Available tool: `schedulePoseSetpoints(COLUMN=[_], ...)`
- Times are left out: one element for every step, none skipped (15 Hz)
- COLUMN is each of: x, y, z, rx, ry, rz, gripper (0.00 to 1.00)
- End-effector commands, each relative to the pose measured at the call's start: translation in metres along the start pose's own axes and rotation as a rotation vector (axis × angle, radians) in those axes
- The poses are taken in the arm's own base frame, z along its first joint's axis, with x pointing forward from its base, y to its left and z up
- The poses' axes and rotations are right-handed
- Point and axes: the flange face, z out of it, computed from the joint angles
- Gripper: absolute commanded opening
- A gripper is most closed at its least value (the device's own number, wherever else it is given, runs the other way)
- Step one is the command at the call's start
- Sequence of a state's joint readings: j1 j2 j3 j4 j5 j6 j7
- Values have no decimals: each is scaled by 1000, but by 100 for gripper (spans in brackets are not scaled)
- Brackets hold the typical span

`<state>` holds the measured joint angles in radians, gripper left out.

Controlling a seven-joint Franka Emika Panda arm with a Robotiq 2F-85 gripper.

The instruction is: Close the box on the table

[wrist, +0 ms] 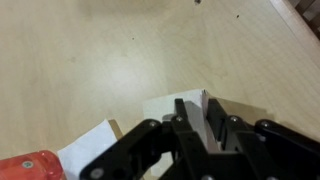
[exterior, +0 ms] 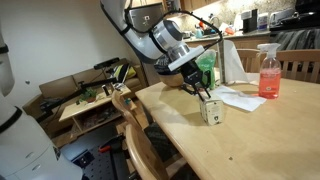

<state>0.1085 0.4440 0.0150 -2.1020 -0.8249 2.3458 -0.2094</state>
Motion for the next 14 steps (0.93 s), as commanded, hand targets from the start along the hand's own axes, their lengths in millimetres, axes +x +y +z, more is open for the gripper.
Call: schedulePoseSetpoints(x=[5,5,5,6,6,6,7,7,8,8,9,10,11,13], y=[4,3,3,3,3,4,4,4,4,4,3,3,3,2], z=[-3,-3,-3,-3,-2,-2,-1,-1,0,0,-1,-2,-3,-5], rx=[-16,-16,-16,-16,-16,-16,-15,-14,-12,-14,-16,-19,-22,-28], ry=[-37,-40,-43,-45,-46,-48,-50,-52,-52,-55,-57,-61,-65,-72], rz=[-16,-18,-19,-20,-20,-20,-20,-22,-25,-26,-28,-30,-34,-39], gripper=[30,30,30,30,31,30,30,29,32,31,31,31,31,32])
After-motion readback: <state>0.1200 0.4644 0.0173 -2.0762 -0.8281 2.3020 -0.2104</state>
